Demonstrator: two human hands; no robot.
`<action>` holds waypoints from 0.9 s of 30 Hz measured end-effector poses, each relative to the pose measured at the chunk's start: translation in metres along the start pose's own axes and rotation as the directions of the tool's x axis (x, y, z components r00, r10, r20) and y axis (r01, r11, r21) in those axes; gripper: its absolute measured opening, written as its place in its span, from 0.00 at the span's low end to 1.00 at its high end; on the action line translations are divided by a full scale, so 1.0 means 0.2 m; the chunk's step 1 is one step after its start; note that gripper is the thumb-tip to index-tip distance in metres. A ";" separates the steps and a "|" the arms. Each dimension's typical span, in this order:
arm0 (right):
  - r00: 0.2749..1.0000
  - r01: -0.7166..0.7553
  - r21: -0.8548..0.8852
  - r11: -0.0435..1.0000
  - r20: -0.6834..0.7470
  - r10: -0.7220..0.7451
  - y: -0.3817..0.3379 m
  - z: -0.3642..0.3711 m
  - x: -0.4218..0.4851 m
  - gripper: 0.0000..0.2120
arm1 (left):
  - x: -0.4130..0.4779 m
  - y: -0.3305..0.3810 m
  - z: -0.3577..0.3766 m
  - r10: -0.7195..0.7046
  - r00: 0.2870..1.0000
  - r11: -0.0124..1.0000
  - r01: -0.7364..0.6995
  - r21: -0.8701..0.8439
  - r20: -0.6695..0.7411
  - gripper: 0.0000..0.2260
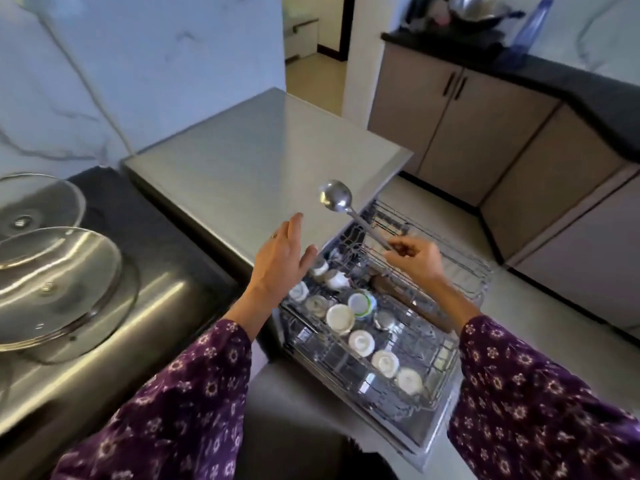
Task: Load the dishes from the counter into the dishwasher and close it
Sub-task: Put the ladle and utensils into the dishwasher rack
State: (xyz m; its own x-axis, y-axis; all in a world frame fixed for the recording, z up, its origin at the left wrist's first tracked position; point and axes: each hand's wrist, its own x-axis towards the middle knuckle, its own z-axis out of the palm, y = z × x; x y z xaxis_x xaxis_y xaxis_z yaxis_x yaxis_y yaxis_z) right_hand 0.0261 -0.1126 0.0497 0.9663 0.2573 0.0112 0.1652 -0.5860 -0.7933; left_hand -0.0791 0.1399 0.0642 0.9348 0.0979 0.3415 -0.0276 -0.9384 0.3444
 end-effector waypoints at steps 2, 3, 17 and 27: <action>0.997 -0.047 -0.048 0.998 -0.062 0.044 0.23 -0.09 -0.03 0.11 | 0.08 0.04 0.14 0.028 0.998 1.000 -0.029 0.000 0.050 0.24; 0.995 -0.067 -0.066 0.996 -0.074 0.062 0.33 -0.12 -0.05 0.10 | 0.12 0.05 0.21 0.048 0.996 0.999 -0.050 0.020 0.068 0.24; 0.956 -0.220 -0.162 0.962 0.163 0.246 1.24 0.10 0.10 0.13 | 0.46 -0.16 0.62 -0.037 0.972 0.999 0.034 0.017 0.231 0.35; 0.955 -0.166 -0.187 0.968 0.213 0.205 1.44 0.42 0.29 0.13 | 0.45 -0.17 0.66 -0.055 0.991 0.994 0.066 -0.092 0.120 0.32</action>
State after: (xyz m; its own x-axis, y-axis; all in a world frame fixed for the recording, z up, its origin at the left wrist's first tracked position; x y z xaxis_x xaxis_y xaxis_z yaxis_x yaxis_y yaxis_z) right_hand 0.1129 -0.2020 -0.2305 0.9147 0.2899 -0.2815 0.0369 -0.7537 -0.6562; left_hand 0.0533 0.1380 -0.0313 0.9706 0.1090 0.2146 0.0020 -0.8952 0.4457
